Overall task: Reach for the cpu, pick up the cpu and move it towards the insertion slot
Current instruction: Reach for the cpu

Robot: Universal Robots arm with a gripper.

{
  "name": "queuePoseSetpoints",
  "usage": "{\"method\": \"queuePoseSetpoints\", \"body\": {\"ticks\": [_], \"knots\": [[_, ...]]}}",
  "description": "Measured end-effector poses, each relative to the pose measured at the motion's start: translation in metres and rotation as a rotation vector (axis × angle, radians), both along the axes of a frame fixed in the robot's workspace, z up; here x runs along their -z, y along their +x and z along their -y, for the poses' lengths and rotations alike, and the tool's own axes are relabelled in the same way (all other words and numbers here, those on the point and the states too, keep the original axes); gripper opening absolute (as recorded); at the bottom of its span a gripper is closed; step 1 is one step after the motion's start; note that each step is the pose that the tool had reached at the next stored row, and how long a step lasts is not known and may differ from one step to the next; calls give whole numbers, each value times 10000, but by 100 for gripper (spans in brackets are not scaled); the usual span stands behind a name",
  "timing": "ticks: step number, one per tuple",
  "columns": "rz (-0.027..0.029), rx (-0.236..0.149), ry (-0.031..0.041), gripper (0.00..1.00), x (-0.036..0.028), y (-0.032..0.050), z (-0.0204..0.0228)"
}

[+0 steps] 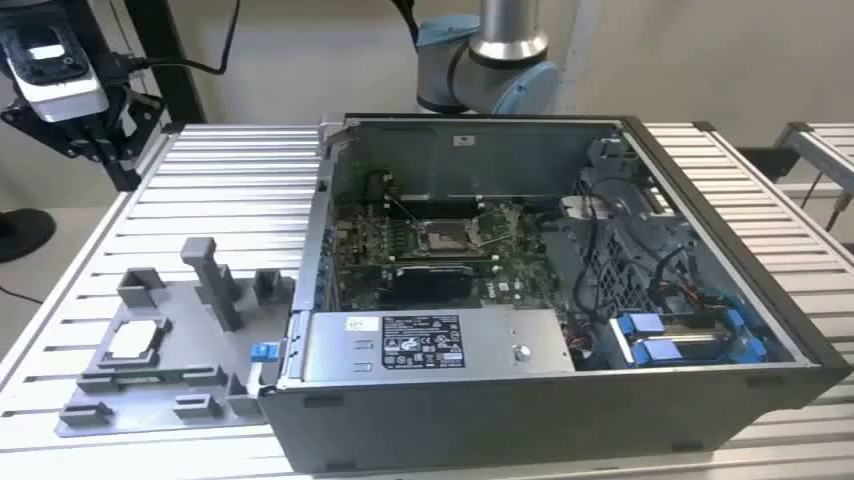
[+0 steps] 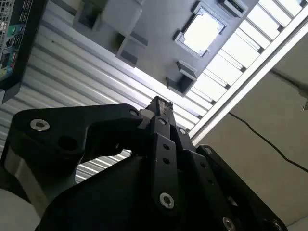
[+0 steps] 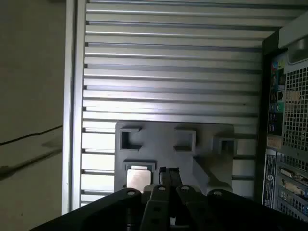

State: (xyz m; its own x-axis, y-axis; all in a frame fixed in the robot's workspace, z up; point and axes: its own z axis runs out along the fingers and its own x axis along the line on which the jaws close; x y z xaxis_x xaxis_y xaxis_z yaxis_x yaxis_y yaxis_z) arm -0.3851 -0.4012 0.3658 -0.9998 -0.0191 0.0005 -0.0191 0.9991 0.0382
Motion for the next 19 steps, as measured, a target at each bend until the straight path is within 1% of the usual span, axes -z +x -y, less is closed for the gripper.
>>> {"method": "queuePoseSetpoints", "body": {"ticks": [11, 12, 13, 14, 16, 18, 19], "knots": [[2, -1, 1, 0, 0, 0, 0], [-1, 0, 1, 0, -2, -4, 5], [-2, 0, 7, 0, -3, -15, 22], [3, 0, 15, 0, -1, -31, 49], [3, 0, 19, 0, 4, -64, 116], [3, 0, 18, 0, 17, -95, 197], [4, 1, 19, 0, 29, -124, 215]]}}
